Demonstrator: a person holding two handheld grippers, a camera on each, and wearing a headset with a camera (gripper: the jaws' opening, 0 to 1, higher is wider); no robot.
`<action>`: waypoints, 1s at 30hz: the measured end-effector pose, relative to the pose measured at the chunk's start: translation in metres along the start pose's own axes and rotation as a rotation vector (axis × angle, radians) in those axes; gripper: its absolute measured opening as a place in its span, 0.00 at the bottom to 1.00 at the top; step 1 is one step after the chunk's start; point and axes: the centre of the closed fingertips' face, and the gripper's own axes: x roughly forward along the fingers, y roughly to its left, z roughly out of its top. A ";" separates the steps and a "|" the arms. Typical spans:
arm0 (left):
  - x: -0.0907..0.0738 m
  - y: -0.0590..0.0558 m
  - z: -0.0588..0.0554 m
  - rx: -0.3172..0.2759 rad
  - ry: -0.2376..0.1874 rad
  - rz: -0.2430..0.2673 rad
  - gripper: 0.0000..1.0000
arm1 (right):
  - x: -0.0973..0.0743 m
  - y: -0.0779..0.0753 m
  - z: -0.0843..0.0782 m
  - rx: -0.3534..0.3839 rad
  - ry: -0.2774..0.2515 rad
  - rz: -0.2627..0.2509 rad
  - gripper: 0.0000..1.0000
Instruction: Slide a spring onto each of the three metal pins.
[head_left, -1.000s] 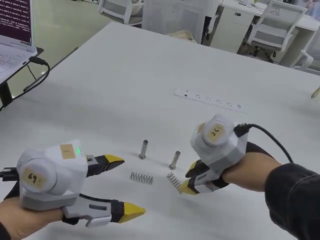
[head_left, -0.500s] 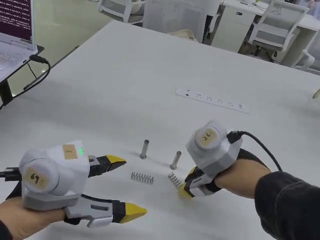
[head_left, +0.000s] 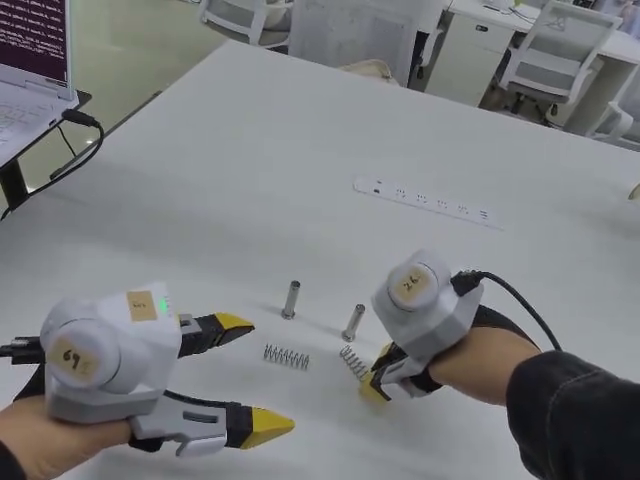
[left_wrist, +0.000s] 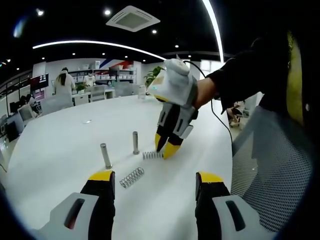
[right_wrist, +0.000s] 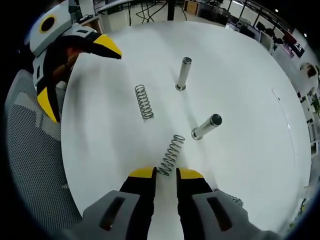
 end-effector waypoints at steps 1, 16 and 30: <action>0.000 0.000 0.000 0.001 0.000 0.000 0.61 | 0.001 0.000 -0.001 0.001 0.003 0.001 0.13; -0.001 -0.002 0.000 0.004 0.006 -0.002 0.60 | 0.001 -0.003 -0.001 -0.044 0.009 -0.014 0.09; 0.001 -0.004 0.000 0.009 0.009 -0.008 0.59 | -0.011 0.002 -0.006 -0.080 0.019 -0.003 0.09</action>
